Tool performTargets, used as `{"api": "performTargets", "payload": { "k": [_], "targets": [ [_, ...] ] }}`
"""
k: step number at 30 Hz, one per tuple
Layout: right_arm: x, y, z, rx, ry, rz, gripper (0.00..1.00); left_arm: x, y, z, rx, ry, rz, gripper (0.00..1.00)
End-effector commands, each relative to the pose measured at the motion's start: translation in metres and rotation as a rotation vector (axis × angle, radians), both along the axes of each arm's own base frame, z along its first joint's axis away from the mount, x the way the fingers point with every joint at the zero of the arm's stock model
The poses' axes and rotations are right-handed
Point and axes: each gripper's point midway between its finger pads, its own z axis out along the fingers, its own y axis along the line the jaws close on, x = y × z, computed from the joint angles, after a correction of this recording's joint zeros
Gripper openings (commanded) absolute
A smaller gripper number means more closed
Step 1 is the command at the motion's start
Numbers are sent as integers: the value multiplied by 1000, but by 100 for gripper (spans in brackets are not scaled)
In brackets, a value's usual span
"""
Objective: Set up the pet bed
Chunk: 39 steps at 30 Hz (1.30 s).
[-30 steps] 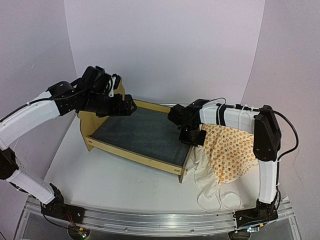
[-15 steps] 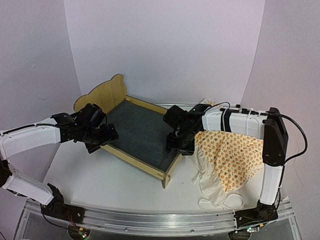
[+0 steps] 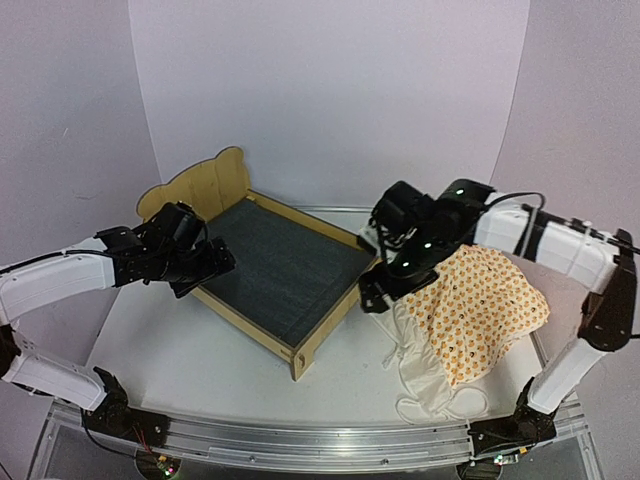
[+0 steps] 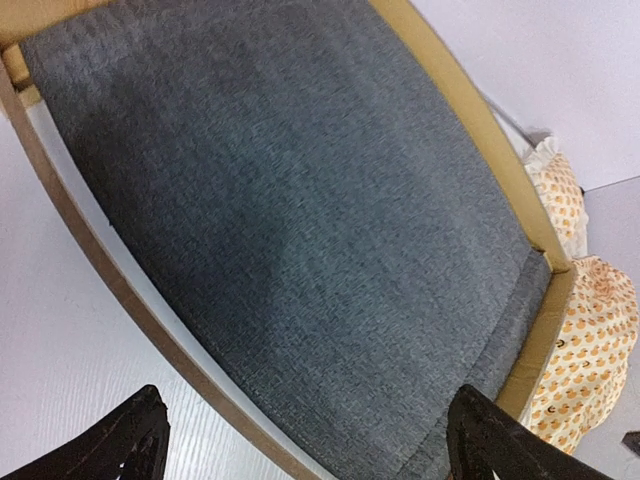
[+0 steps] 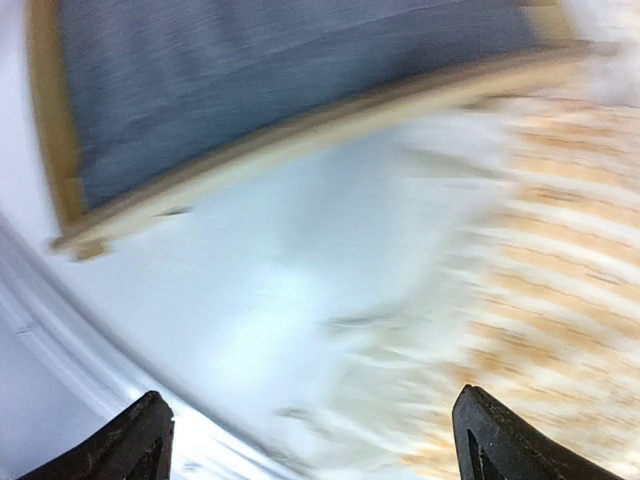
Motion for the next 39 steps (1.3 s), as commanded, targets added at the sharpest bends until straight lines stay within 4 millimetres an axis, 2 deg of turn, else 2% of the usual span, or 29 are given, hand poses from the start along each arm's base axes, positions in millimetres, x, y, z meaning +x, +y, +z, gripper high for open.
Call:
{"api": "performTargets", "payload": {
  "k": [1,3,5,11,14,17,20,21,23,24,25,28,29,31,33,37,39],
  "targets": [
    [38,-144,12,-513,-207,-98,98,17,-3,70,-27,-216,-48,97],
    [41,-182,2,-634,-146,-155,98,18,-5,76,-13,-240,-69,97],
    [44,-200,-9,-746,-135,-147,98,20,-7,79,-4,-250,-85,97],
    [67,-204,-53,-932,-111,-173,97,22,-25,73,-27,-239,-162,97],
    [64,-214,-70,-994,-115,-196,85,17,-30,71,-47,-234,-198,97],
    [48,-211,-94,-854,-55,-250,72,14,-28,73,-48,-251,-208,97],
    [38,-208,-104,-663,-30,-324,50,12,-26,76,-37,-267,-216,97],
    [37,-209,-105,-606,-28,-351,39,13,-26,77,-34,-273,-218,97],
    [38,-208,-98,-512,-47,-376,17,13,-27,78,-31,-276,-228,97],
    [40,-209,-89,-496,-82,-382,3,13,-29,79,-33,-276,-234,97],
    [42,-213,-78,-489,-125,-390,0,13,-30,80,-34,-276,-241,97],
    [43,-221,-38,-443,-253,-402,0,13,-35,80,-44,-276,-264,97],
    [42,-223,-17,-399,-316,-413,0,12,-37,81,-50,-276,-272,97],
    [38,-222,8,-323,-387,-403,0,12,-39,81,-59,-281,-280,97],
    [36,-215,25,-252,-417,-385,0,12,-42,82,-70,-285,-289,97],
    [30,-194,43,-106,-388,-355,0,13,-50,82,-97,-279,-308,97],
    [30,-186,63,-23,-406,-373,0,12,-57,84,-129,-280,-333,97]
  ]
}}
